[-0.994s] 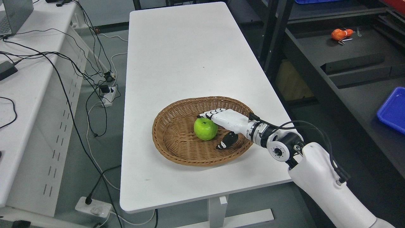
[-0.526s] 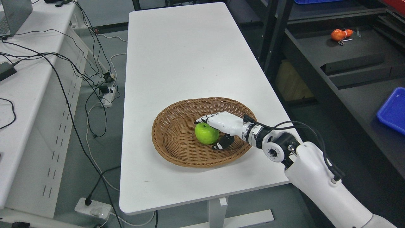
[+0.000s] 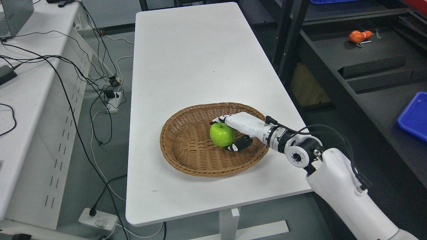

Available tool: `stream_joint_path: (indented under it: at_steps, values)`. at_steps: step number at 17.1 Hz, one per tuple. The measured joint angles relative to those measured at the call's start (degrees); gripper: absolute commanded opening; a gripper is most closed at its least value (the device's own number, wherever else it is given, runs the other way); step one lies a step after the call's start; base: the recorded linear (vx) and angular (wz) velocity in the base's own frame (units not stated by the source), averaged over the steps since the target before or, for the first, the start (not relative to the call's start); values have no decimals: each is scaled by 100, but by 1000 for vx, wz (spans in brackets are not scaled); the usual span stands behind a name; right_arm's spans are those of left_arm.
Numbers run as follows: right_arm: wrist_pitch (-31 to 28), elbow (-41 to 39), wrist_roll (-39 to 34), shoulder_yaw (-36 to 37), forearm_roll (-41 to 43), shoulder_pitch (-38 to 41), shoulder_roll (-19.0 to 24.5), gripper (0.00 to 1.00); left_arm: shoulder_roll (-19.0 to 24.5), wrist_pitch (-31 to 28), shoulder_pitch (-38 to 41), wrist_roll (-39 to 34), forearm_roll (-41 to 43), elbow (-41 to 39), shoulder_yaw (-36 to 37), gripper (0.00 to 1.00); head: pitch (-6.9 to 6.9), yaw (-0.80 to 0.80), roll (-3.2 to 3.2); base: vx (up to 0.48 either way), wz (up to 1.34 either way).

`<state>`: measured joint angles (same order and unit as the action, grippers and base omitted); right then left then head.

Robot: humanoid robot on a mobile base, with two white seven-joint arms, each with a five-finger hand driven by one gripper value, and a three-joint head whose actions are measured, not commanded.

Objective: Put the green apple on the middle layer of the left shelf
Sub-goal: 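Lift the green apple up out of the basket with the right hand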

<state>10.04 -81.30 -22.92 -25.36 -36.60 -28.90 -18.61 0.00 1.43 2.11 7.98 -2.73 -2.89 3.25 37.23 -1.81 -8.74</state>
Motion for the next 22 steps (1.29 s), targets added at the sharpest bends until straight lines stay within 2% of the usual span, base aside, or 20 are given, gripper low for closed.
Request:
stream_joint_path:
  at_steps: [3, 5, 7, 11, 22]
  values:
    - [-57, -127, 1273, 561, 267, 179, 71, 0, 0, 0, 0, 0, 0, 0, 0, 100, 0, 0, 0, 0, 0]
    - [-140, -213, 2484, 988, 392, 367, 204, 0, 0, 0, 0, 0, 0, 0, 0, 100, 0, 0, 0, 0, 0]
    - [-159, -299, 3152, 1332, 459, 570, 338, 0, 0, 0, 0, -2, 0, -1, 0, 100, 0, 0, 0, 0, 0]
    - [-169, -471, 3568, 1873, 528, 976, 658, 0, 0, -2, 0, -2, 0, 0, 0, 100, 0, 0, 0, 0, 0]
    - [-153, -802, 3659, 2602, 580, 1478, 1200, 0, 0, -12, 0, -4, 0, -1, 0, 100, 0, 0, 0, 1, 1]
